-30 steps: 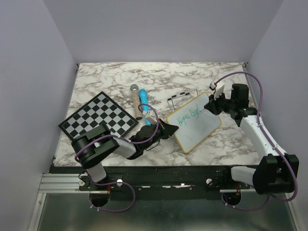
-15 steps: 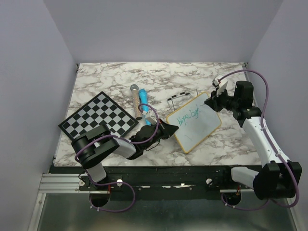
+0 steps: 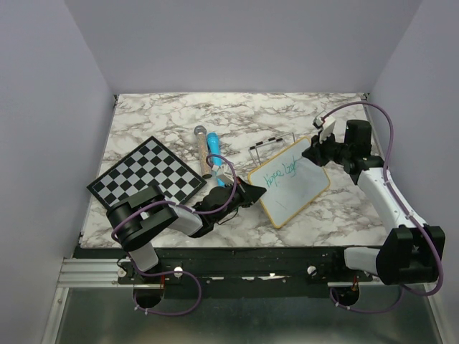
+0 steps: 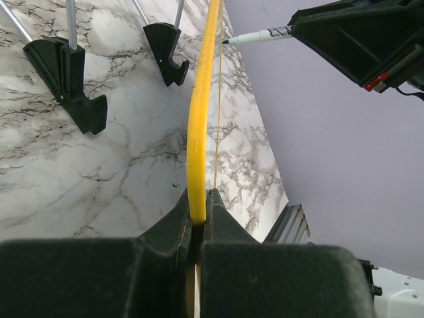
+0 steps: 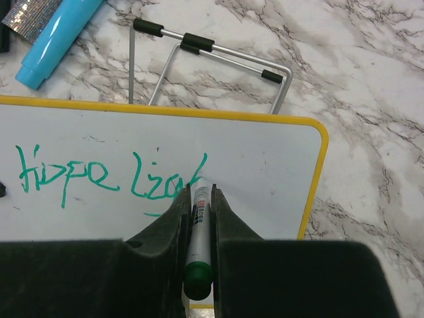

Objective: Write a sentence on the whiteboard

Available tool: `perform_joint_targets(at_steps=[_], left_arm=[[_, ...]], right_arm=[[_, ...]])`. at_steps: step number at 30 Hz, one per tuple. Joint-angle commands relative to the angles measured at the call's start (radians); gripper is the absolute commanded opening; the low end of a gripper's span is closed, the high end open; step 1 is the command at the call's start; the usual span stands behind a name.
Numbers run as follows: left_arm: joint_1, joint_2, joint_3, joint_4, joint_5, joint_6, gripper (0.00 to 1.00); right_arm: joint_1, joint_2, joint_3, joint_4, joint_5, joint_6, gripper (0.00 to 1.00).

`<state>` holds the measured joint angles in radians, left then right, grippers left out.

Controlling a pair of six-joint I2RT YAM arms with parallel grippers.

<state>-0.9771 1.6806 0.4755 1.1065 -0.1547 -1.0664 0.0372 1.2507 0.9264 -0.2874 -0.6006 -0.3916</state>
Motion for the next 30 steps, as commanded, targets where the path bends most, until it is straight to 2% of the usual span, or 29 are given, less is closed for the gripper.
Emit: perform_joint_targets(at_steps=[1,30], left_arm=[[-0.005,0.004,-0.006,0.004,0.033,0.033,0.0],[-0.005,-0.001,-0.014,0.009,0.027,0.031,0.0]], right_arm=[[-0.002,0.015,-0.001,0.025,-0.014,0.011,0.01],[-0.003,-0.02,-0.066,-0.044,-0.007,-0.043,0.01]])
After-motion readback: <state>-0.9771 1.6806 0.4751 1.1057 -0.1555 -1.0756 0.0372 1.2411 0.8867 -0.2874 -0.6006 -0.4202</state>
